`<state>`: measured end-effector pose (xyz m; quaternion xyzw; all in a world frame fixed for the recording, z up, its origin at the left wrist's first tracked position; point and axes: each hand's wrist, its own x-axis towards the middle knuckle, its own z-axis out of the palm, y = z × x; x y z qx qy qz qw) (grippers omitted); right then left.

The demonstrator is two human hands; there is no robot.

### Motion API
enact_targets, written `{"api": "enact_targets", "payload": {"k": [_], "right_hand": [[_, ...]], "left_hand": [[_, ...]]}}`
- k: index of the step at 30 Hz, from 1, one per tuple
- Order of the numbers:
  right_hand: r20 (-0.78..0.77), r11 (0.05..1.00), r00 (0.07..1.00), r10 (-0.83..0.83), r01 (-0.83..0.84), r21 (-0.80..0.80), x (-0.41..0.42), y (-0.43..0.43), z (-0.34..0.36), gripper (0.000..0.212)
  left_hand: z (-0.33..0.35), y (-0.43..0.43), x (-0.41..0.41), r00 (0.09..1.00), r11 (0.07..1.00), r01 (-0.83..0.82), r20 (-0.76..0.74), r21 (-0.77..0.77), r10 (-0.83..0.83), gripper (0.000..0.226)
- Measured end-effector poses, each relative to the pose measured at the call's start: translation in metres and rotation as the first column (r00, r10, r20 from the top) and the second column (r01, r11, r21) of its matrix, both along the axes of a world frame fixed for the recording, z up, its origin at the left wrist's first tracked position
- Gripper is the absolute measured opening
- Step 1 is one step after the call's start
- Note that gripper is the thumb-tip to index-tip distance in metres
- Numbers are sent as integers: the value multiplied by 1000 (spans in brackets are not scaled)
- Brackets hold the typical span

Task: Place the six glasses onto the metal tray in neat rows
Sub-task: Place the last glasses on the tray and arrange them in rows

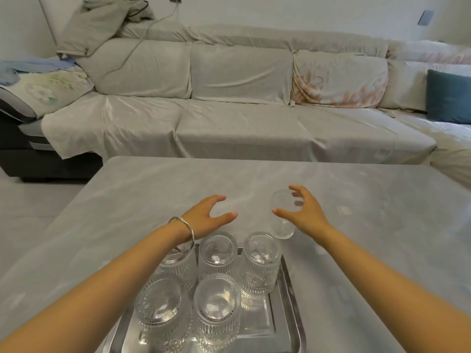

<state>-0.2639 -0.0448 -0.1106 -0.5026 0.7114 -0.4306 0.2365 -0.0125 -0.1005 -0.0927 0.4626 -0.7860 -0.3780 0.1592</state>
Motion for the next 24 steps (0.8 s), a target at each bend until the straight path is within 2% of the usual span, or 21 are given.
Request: {"api": "enact_targets", "payload": {"k": [4, 7, 10, 12, 15, 17, 20, 24], "right_hand": [[55, 995, 998, 1, 5, -100, 5, 11, 12, 73], [127, 975, 992, 9, 19, -220, 17, 18, 40, 69], [256, 949, 965, 56, 29, -315, 37, 26, 78, 60], [384, 943, 914, 129, 7, -334, 54, 35, 99, 59], [534, 935, 810, 242, -48, -351, 78, 49, 119, 67], [580, 927, 760, 291, -74, -368, 89, 59, 126, 66], [575, 921, 746, 335, -132, -365, 97, 73, 131, 64], [533, 908, 736, 417, -310, -282, 101, 91, 134, 64]], "left_hand": [[8, 7, -2, 997, 1000, -18, -74, -5, 17, 64], [21, 16, -5, 978, 999, -49, -201, 9, 49, 60], [37, 28, -9, 958, 998, -48, -279, 48, 60, 61], [48, 37, -10, 942, 993, -32, -329, 112, 68, 62], [66, 53, -6, 859, 956, 42, -499, 291, 114, 63], [75, 63, 2, 783, 923, 123, -607, 366, 136, 61], [83, 78, 14, 688, 923, 126, -703, 363, 182, 44], [94, 92, 31, 597, 948, 15, -763, 318, 247, 64]]}}
